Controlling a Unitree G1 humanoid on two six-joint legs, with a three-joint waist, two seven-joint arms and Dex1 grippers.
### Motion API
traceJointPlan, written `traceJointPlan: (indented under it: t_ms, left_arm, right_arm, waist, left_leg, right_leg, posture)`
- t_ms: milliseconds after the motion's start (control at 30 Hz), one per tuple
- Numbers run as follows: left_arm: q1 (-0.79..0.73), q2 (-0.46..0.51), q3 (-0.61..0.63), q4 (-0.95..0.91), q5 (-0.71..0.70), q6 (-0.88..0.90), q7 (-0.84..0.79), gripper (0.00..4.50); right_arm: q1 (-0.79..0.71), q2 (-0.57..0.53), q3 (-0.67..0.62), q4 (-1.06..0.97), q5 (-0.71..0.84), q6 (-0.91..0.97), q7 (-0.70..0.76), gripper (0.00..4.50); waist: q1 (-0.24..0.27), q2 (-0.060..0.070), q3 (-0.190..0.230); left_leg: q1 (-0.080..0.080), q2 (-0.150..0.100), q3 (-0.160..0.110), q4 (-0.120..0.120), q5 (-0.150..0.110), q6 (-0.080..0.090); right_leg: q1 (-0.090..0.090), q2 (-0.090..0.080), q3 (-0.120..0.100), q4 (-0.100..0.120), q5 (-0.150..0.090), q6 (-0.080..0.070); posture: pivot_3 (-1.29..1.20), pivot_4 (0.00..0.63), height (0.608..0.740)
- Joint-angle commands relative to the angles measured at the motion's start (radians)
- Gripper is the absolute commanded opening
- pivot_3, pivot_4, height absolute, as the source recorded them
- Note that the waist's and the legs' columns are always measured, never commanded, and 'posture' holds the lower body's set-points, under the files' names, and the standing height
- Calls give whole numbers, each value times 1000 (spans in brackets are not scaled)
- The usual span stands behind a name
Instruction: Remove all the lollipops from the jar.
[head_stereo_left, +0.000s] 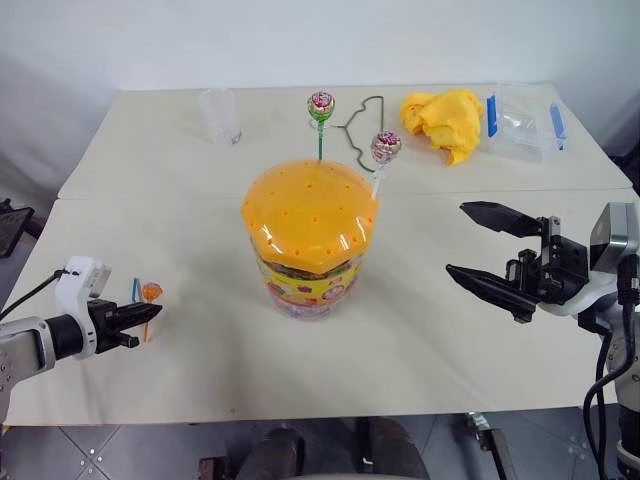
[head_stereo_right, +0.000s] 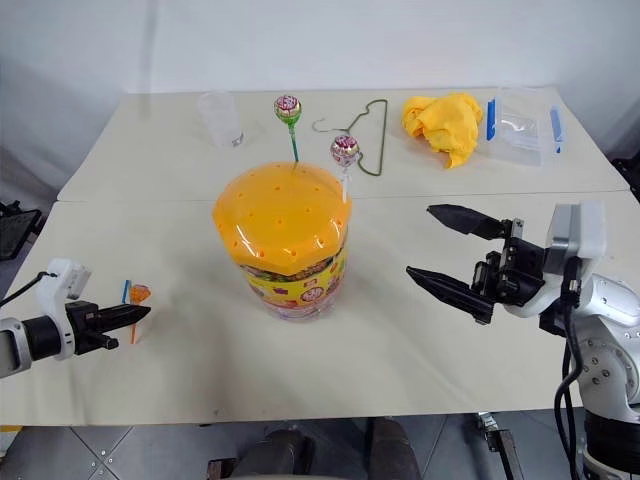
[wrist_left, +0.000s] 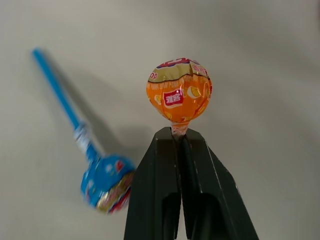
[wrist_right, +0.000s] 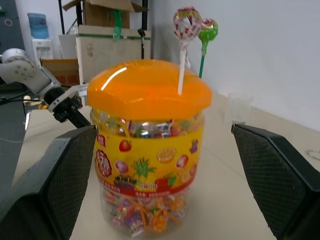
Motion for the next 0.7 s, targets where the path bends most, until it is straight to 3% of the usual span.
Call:
traceJointPlan:
  t_ms: [33, 233, 333, 400, 467, 567, 700]
  left_arm:
    - [33, 11, 35, -30, 9, 9, 9, 720]
    - [33, 77, 55, 2, 3, -30, -68, 2572]
    - [-7, 126, 120, 112, 4, -198, -210, 3423]
    - [-26, 140, 139, 166, 3, -305, -300, 3423]
    - [-92, 122, 221, 234, -84, -427, -469, 3423]
    - [-96, 118, 230, 278, -60, -605, -618, 3423]
    - [-45, 88, 233, 158, -150, -559, -676, 3423]
  right_arm:
    - [-16, -21, -14, 6, -9, -5, 24, 4500]
    - [-10, -33, -28, 6, -5, 14, 31, 4500]
    - [5, -56, -45, 11, -12, 24, 39, 4500]
    - [9, -66, -49, 20, -16, 21, 53, 4500]
    - [-4, -89, -55, 63, -36, 13, 71, 4500]
    - [-8, -96, -61, 100, -56, 1, 80, 4500]
    - [11, -72, -42, 44, -26, 28, 65, 4500]
  waist:
    - [-6, 0, 0]
    - [-8, 1, 0]
    - [-8, 1, 0]
    - [-8, 1, 0]
    - [-8, 1, 0]
    - [-9, 1, 0]
    - [-13, 2, 0]
  left_leg:
    - [0, 0, 0, 0, 0, 0]
    - [0, 1, 0, 0, 0, -1]
    - [0, 1, 1, 0, 0, -1]
    - [0, 1, 0, -1, -1, -1]
    - [0, 1, 1, -1, -1, -1]
    - [-1, 1, 1, 0, -1, -1]
    - [-1, 2, 1, -2, -1, -1]
  right_leg:
    - [0, 0, 0, 0, 0, 0]
    - [0, 0, 0, 0, 0, -1]
    - [0, 0, 0, 0, 0, -1]
    - [-1, 0, -2, -1, 0, -2]
    - [0, 0, -2, -2, 0, -2]
    - [0, -1, -3, -3, 0, -2]
    - [-1, 0, -3, -2, 0, -2]
  posture:
    - [0, 150, 740]
    - [0, 150, 740]
    - [0, 150, 740]
    - [0, 150, 740]
    - [0, 150, 740]
    - [0, 150, 740]
    - [0, 150, 740]
